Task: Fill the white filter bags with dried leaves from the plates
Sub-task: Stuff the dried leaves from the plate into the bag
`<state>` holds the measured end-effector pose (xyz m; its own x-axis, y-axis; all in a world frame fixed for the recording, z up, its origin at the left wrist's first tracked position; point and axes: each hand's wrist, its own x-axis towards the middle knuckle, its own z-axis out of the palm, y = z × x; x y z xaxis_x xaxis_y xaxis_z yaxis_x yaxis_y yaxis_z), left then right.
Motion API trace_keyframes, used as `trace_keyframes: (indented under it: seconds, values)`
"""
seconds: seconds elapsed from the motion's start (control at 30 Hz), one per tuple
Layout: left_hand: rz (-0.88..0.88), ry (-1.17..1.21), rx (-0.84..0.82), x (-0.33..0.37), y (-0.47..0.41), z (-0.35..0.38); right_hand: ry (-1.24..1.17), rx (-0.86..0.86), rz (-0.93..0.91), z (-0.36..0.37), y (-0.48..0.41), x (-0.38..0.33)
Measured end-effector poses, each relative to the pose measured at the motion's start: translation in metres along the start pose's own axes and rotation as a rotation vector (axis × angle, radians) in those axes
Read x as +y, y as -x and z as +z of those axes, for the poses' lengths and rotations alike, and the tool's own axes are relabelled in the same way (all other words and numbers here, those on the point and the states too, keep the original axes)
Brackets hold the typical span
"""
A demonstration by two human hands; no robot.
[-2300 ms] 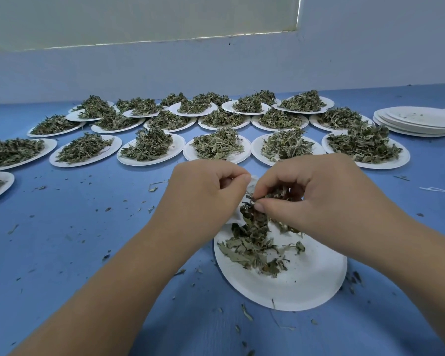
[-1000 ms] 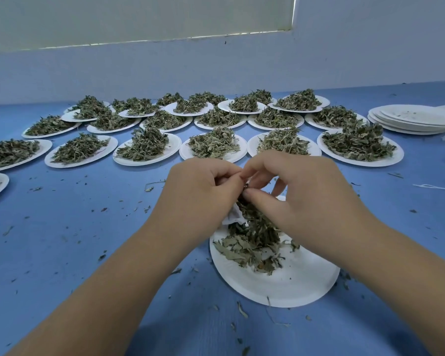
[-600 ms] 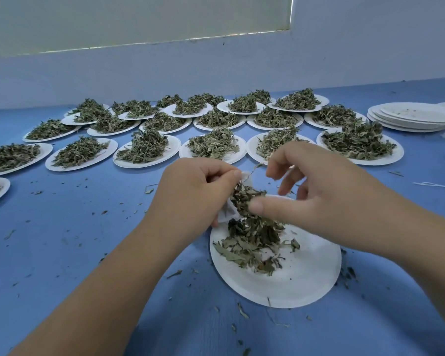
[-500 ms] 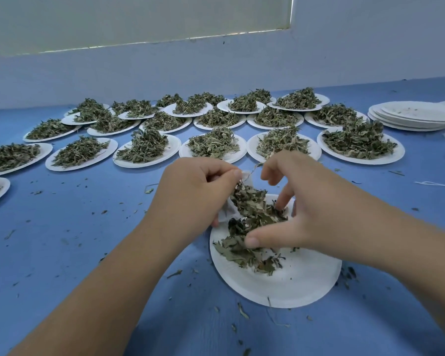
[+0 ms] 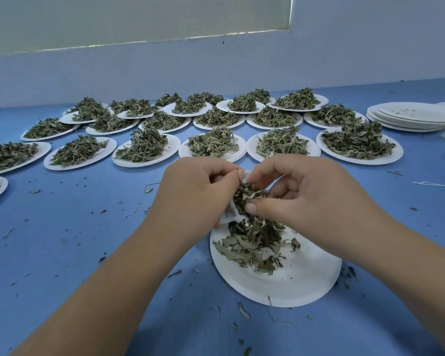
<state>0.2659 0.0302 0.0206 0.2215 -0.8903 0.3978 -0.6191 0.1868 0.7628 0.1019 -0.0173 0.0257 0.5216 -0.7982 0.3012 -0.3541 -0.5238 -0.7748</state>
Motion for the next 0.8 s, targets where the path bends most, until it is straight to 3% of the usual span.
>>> trace_keyframes:
  seconds: [0.33, 0.47, 0.67, 0.8]
  values:
    - [-0.034, 0.051, -0.04, 0.004, 0.002, 0.001, 0.155, 0.084, -0.104, 0.01, -0.002, 0.0]
    - [-0.035, 0.062, -0.052, 0.005, 0.002, 0.0, 0.254, 0.02, -0.124, 0.009, -0.003, -0.001]
    - [-0.065, 0.074, -0.029, 0.004, 0.001, -0.001, 0.065, -0.144, -0.113, -0.003, 0.002, -0.001]
    - [-0.072, 0.091, -0.025, 0.004, 0.001, 0.001, 0.111, -0.052, -0.131, 0.004, 0.0, -0.002]
